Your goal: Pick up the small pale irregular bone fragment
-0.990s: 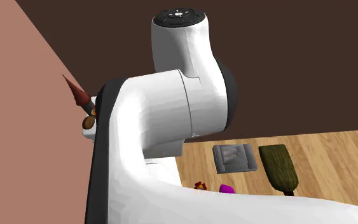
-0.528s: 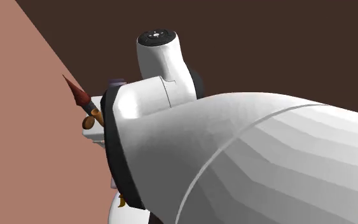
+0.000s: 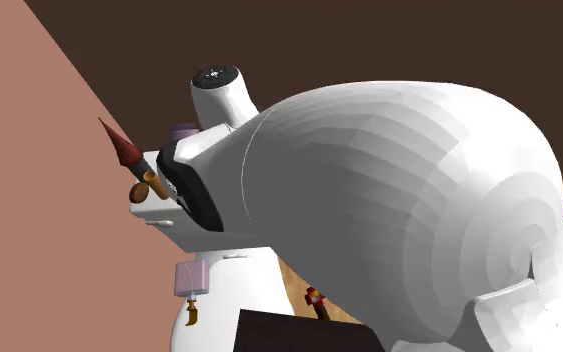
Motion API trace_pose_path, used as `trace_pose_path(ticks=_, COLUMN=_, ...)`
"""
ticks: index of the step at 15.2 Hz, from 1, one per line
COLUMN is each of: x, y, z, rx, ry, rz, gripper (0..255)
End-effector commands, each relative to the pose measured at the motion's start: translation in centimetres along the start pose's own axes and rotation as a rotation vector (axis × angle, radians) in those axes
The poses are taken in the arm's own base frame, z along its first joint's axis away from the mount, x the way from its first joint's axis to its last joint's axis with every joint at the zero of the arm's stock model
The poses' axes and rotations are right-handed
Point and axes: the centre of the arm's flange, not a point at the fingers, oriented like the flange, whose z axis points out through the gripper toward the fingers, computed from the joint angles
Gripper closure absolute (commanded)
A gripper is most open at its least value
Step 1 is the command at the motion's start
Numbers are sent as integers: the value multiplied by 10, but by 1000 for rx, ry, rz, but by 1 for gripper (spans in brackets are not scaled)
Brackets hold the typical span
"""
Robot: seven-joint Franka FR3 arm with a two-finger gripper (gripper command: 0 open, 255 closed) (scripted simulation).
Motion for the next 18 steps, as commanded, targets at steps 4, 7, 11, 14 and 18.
trace_pose_path(ticks=4, x=34, y=-36, z=44, rx=4, ry=3, rz=-3, gripper=0)
trace_pose_path(ticks=7, x=55, y=-56, z=69, rx=6, ry=4, rz=-5, gripper=0)
trace_pose_path(ticks=11, x=84, y=-85, z=103, rx=9, ry=6, rz=-8, gripper=0)
trace_pose_path(ticks=14, x=93, y=-94, z=119, rx=10, ry=7, rz=-9, gripper=0)
trace_pose_path(ticks=18, x=94, y=-94, z=140, rx=10, ry=7, rz=-9, gripper=0)
